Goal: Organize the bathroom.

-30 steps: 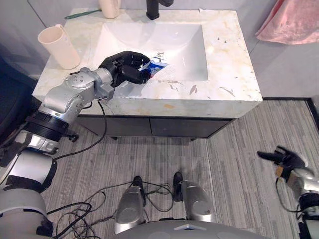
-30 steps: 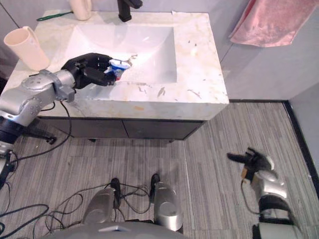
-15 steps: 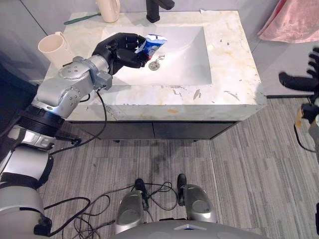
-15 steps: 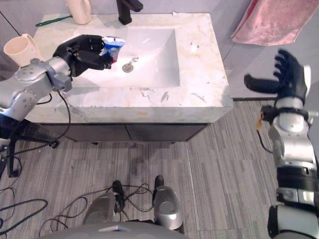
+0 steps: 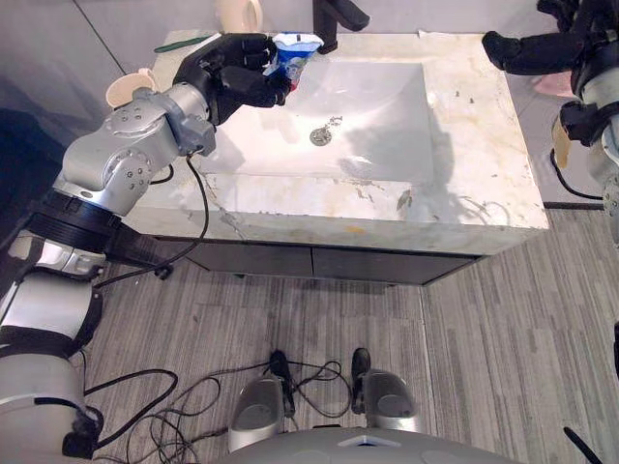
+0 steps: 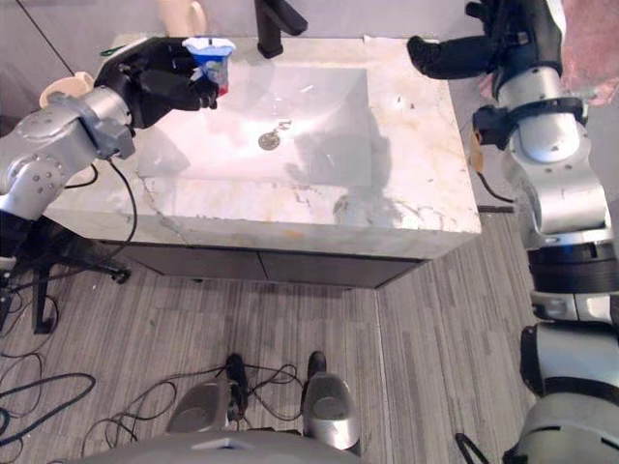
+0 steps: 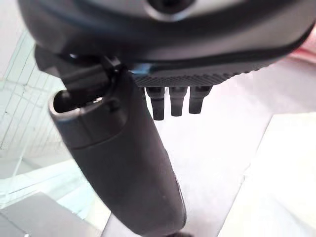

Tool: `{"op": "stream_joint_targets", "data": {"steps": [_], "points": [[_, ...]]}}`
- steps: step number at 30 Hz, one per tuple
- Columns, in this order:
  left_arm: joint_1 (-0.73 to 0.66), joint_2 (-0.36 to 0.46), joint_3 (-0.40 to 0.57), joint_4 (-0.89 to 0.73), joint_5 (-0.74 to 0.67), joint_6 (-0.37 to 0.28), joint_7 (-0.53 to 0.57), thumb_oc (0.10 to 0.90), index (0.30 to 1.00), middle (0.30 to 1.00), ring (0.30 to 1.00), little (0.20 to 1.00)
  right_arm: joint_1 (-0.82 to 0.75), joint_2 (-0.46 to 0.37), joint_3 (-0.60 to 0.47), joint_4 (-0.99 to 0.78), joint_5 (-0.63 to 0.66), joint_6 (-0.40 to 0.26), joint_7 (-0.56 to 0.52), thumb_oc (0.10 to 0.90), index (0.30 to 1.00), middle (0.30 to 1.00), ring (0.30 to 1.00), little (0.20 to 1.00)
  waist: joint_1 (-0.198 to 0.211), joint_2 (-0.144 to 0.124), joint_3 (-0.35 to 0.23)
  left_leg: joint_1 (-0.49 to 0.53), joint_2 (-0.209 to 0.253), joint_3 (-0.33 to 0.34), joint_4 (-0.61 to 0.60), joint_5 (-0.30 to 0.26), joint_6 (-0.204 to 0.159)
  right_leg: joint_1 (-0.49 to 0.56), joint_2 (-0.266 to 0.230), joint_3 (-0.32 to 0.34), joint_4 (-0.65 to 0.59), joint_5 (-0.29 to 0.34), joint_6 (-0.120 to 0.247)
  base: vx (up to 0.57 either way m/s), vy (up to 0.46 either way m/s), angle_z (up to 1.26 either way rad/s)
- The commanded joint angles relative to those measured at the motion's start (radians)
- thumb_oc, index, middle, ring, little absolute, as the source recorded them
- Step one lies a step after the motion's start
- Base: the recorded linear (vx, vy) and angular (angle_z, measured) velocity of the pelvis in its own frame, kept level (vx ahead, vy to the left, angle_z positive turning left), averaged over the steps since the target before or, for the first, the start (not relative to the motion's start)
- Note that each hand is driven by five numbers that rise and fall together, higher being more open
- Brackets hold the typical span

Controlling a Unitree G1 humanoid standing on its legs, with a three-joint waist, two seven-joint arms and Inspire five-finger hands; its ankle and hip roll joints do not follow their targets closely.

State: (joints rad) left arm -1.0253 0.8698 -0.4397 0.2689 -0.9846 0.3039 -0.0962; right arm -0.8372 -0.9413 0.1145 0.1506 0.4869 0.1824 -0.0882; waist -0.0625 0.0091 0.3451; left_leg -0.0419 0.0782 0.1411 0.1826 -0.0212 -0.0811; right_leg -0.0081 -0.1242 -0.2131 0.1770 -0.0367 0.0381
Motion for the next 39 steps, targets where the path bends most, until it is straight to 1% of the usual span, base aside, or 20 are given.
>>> {"op": "stream_joint_targets", "data": {"steps": [1, 2, 3, 8, 10, 11, 12, 16, 18, 22, 23, 24, 25, 26, 27, 29, 30, 36, 38, 39], "points": [[-0.123, -0.041, 0.092, 0.015, -0.089, -0.164, -0.025, 0.4, 0.3, 0.3, 0.3, 0.3, -0.079, 0.002, 0.048, -0.018, 0.167, -0.041, 0.071, 0.8, 0.9, 0.9, 0.9, 0.9, 0.026, 0.004, -0.189, 0.076, 0.054, 0.031, -0.114, 0.033, -0.045, 0.018, 0.026, 0.042, 0.012, -0.092, 0.068, 0.09, 0.006, 0.08], [-0.125, -0.048, 0.087, 0.021, -0.099, -0.161, -0.03, 0.4, 0.3, 0.3, 0.3, 0.3, -0.101, 0.027, 0.065, -0.011, 0.223, -0.015, 0.094, 0.8, 0.9, 0.9, 0.9, 0.9, 0.034, 0.003, -0.195, 0.079, 0.054, 0.022, -0.119, 0.035, -0.046, 0.023, 0.025, 0.039, 0.008, -0.091, 0.068, 0.07, 0.005, 0.13], [-0.126, -0.05, 0.086, 0.023, -0.1, -0.159, -0.032, 0.4, 0.3, 0.3, 0.3, 0.3, -0.106, 0.035, 0.071, -0.008, 0.237, -0.007, 0.103, 0.8, 0.9, 0.9, 0.9, 0.9, 0.036, 0.003, -0.196, 0.08, 0.053, 0.02, -0.12, 0.035, -0.047, 0.025, 0.025, 0.037, 0.007, -0.091, 0.068, 0.06, 0.005, 0.1], [-0.141, -0.075, 0.067, 0.056, -0.125, -0.147, -0.048, 0.4, 0.3, 0.3, 0.3, 0.3, -0.145, 0.102, 0.123, 0.013, 0.426, 0.067, 0.192, 0.8, 0.9, 0.9, 0.9, 0.9, 0.052, -0.002, -0.215, 0.091, 0.055, 0.008, -0.14, 0.044, -0.051, 0.041, 0.023, 0.017, -0.006, -0.088, 0.068, 0.06, 0.0, 0.09], [-0.144, -0.087, 0.061, 0.061, -0.127, -0.14, -0.053, 0.4, 0.3, 0.3, 0.3, 0.3, -0.142, 0.139, 0.136, 0.016, 0.477, 0.074, 0.196, 0.8, 0.9, 0.9, 0.9, 0.9, 0.059, -0.003, -0.221, 0.094, 0.054, 0.001, -0.144, 0.046, -0.051, 0.049, 0.023, 0.011, -0.011, -0.089, 0.066, 0.05, -0.006, 0.14], [-0.144, -0.089, 0.06, 0.062, -0.127, -0.139, -0.054, 0.4, 0.3, 0.3, 0.3, 0.3, -0.142, 0.143, 0.137, 0.016, 0.479, 0.074, 0.196, 0.8, 0.9, 0.9, 0.9, 0.9, 0.06, -0.003, -0.221, 0.094, 0.054, 0.0, -0.145, 0.047, -0.051, 0.05, 0.023, 0.01, -0.012, -0.088, 0.066, 0.04, -0.008, 0.09], [-0.151, -0.094, 0.053, 0.067, -0.13, -0.133, -0.052, 0.4, 0.3, 0.3, 0.3, 0.3, -0.146, 0.159, 0.141, 0.016, 0.508, 0.077, 0.194, 0.8, 0.9, 0.9, 0.9, 0.9, 0.063, -0.003, -0.224, 0.094, 0.052, -0.004, -0.146, 0.047, -0.051, 0.053, 0.023, 0.009, -0.015, -0.088, 0.066, 0.02, -0.006, 0.05], [-0.164, -0.112, 0.04, 0.09, -0.129, -0.122, -0.056, 0.4, 0.3, 0.3, 0.3, 0.3, -0.155, 0.201, 0.149, 0.014, 0.539, 0.064, 0.177, 0.8, 0.9, 0.9, 0.9, 0.9, 0.068, -0.005, -0.229, 0.099, 0.051, -0.012, -0.147, 0.046, -0.051, 0.061, 0.024, 0.008, -0.02, -0.087, 0.066, 0.03, -0.009, 0.1], [-0.17, -0.118, 0.035, 0.105, -0.132, -0.105, -0.061, 0.4, 0.3, 0.3, 0.3, 0.3, -0.167, 0.215, 0.151, 0.018, 0.529, 0.059, 0.172, 0.8, 0.9, 0.9, 0.9, 0.9, 0.069, -0.004, -0.232, 0.102, 0.049, -0.016, -0.147, 0.045, -0.05, 0.066, 0.024, 0.008, -0.024, -0.086, 0.066, 0.03, -0.007, 0.04], [-0.168, -0.137, 0.031, 0.137, -0.155, -0.019, -0.039, 0.4, 0.3, 0.3, 0.3, 0.3, -0.189, 0.242, 0.158, 0.01, 0.515, 0.036, 0.164, 0.8, 0.9, 0.9, 0.9, 0.9, 0.072, 0.0, -0.239, 0.109, 0.045, -0.026, -0.155, 0.045, -0.048, 0.075, 0.025, 0.01, -0.031, -0.085, 0.068, 0.01, -0.002, 0.01], [-0.166, -0.139, 0.031, 0.145, -0.151, -0.01, -0.04, 0.4, 0.3, 0.3, 0.3, 0.3, -0.192, 0.244, 0.158, 0.007, 0.506, 0.036, 0.161, 0.8, 0.9, 0.9, 0.9, 0.9, 0.072, 0.0, -0.241, 0.11, 0.044, -0.027, -0.155, 0.045, -0.048, 0.076, 0.025, 0.01, -0.031, -0.085, 0.068, 0.04, -0.013, 0.05], [-0.16, -0.143, 0.032, 0.152, -0.158, 0.014, -0.035, 0.4, 0.3, 0.3, 0.3, 0.3, -0.197, 0.246, 0.16, 0.003, 0.475, 0.023, 0.168, 0.8, 0.9, 0.9, 0.9, 0.9, 0.072, 0.001, -0.244, 0.112, 0.043, -0.03, -0.157, 0.045, -0.046, 0.078, 0.025, 0.011, -0.033, -0.084, 0.068, 0.03, -0.012, 0.03], [-0.154, -0.144, 0.033, 0.155, -0.158, 0.016, -0.039, 0.4, 0.3, 0.3, 0.3, 0.3, -0.198, 0.248, 0.163, 0.0, 0.468, 0.018, 0.168, 0.8, 0.9, 0.9, 0.9, 0.9, 0.072, 0.002, -0.246, 0.112, 0.043, -0.031, -0.159, 0.046, -0.046, 0.079, 0.026, 0.01, -0.036, -0.082, 0.068, 0.05, -0.015, -0.02], [-0.143, -0.148, 0.035, 0.16, -0.162, 0.029, -0.041, 0.4, 0.3, 0.3, 0.3, 0.3, -0.2, 0.25, 0.167, -0.006, 0.423, 0.003, 0.167, 0.8, 0.9, 0.9, 0.9, 0.9, 0.074, 0.001, -0.248, 0.114, 0.042, -0.033, -0.16, 0.046, -0.045, 0.08, 0.026, 0.01, -0.037, -0.081, 0.069, 0.05, -0.013, -0.02], [-0.135, -0.15, 0.038, 0.165, -0.166, 0.044, -0.038, 0.4, 0.3, 0.3, 0.3, 0.3, -0.206, 0.243, 0.174, -0.006, 0.412, -0.024, 0.185, 0.8, 0.9, 0.9, 0.9, 0.9, 0.074, 0.002, -0.253, 0.116, 0.041, -0.034, -0.164, 0.047, -0.044, 0.084, 0.027, 0.011, -0.043, -0.079, 0.069, 0.0, 0.0, 0.0], [-0.123, -0.152, 0.044, 0.164, -0.164, 0.051, -0.039, 0.4, 0.3, 0.3, 0.3, 0.3, -0.207, 0.246, 0.174, -0.025, 0.376, -0.035, 0.178, 0.8, 0.9, 0.9, 0.9, 0.9, 0.074, 0.003, -0.253, 0.113, 0.041, -0.036, -0.165, 0.054, -0.043, 0.082, 0.028, 0.012, -0.046, -0.071, 0.069, 0.01, -0.003, 0.02], [-0.102, -0.152, 0.058, 0.155, -0.159, 0.058, -0.038, 0.4, 0.3, 0.3, 0.3, 0.3, -0.206, 0.239, 0.168, -0.046, 0.38, -0.04, 0.188, 0.8, 0.9, 0.9, 0.9, 0.9, 0.073, 0.004, -0.258, 0.115, 0.041, -0.038, -0.167, 0.055, -0.043, 0.086, 0.029, 0.014, -0.051, -0.069, 0.068, 0.06, -0.008, 0.05], [-0.067, -0.153, 0.088, 0.12, -0.149, 0.063, -0.038, 0.4, 0.3, 0.3, 0.3, 0.3, -0.169, 0.24, 0.135, -0.085, 0.353, -0.018, 0.207, 0.8, 0.9, 0.9, 0.9, 0.9, 0.075, 0.009, -0.261, 0.114, 0.042, -0.044, -0.165, 0.054, -0.043, 0.088, 0.028, 0.014, -0.049, -0.074, 0.066, 0.01, 0.0, 0.01], [-0.057, -0.154, 0.096, 0.108, -0.148, 0.061, -0.039, 0.4, 0.3, 0.3, 0.3, 0.3, -0.153, 0.244, 0.124, -0.093, 0.346, -0.007, 0.223, 0.8, 0.9, 0.9, 0.9, 0.9, 0.075, 0.01, -0.263, 0.116, 0.041, -0.045, -0.167, 0.053, -0.043, 0.09, 0.028, 0.012, -0.049, -0.075, 0.066, 0.03, 0.001, 0.05], [-0.05, -0.157, 0.103, 0.1, -0.141, 0.06, -0.041, 0.4, 0.3, 0.3, 0.3, 0.3, -0.142, 0.247, 0.118, -0.1, 0.346, 0.008, 0.229, 0.8, 0.9, 0.9, 0.9, 0.9, 0.076, 0.01, -0.263, 0.118, 0.041, -0.044, -0.168, 0.052, -0.043, 0.092, 0.027, 0.011, -0.05, -0.075, 0.066, 0.04, -0.002, 0.05]]}}
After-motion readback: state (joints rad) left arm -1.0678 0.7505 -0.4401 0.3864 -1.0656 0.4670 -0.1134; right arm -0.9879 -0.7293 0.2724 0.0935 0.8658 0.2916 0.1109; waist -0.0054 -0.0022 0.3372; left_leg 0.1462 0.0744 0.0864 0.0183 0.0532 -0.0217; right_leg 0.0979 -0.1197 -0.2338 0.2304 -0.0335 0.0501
